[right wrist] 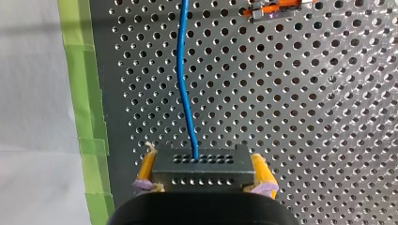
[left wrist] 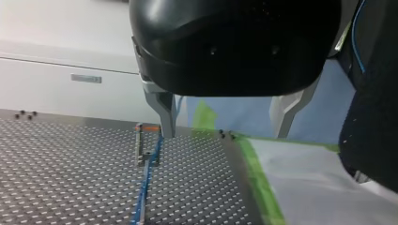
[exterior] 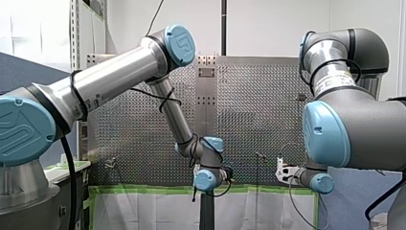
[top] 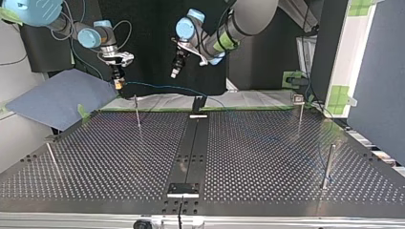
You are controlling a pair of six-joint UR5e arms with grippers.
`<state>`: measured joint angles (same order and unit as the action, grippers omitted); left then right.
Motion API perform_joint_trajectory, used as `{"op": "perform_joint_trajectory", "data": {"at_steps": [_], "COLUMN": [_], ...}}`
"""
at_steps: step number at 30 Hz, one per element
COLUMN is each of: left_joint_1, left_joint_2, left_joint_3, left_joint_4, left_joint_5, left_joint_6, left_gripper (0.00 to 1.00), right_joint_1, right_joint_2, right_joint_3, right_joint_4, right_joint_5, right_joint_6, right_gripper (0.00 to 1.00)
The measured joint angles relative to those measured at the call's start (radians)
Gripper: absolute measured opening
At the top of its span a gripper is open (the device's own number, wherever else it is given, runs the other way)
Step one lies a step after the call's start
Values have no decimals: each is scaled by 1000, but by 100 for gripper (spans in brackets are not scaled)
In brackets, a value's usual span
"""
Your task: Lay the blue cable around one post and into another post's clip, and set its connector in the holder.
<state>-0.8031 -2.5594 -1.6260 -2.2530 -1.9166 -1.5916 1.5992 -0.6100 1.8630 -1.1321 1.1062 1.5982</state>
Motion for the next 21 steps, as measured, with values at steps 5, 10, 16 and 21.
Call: {"op": "perform_joint_trajectory", "data": {"at_steps": [5, 10, 16, 21], "left_joint_1": [2, 8, 18, 24], "left_joint_2": [44, 86, 135, 145], "left_joint_3": [-44, -80, -82, -79], "left_joint_4": [36, 42, 42, 41], "left_joint_5": [-16, -23, -56, -64], "left_joint_6": [-3, -11, -11, -8], "left_gripper": [100, 100, 100, 100], "right_joint_1": [0, 1, 2, 3], "right_joint_2": [0, 0, 0, 0], "right_joint_3": [0, 0, 0, 0], "right_joint_4": [1, 1, 1, 1], "right_joint_5": [0, 0, 0, 0], "right_joint_6": [1, 2, 3, 4], "right_gripper": [0, 0, 0, 0]}}
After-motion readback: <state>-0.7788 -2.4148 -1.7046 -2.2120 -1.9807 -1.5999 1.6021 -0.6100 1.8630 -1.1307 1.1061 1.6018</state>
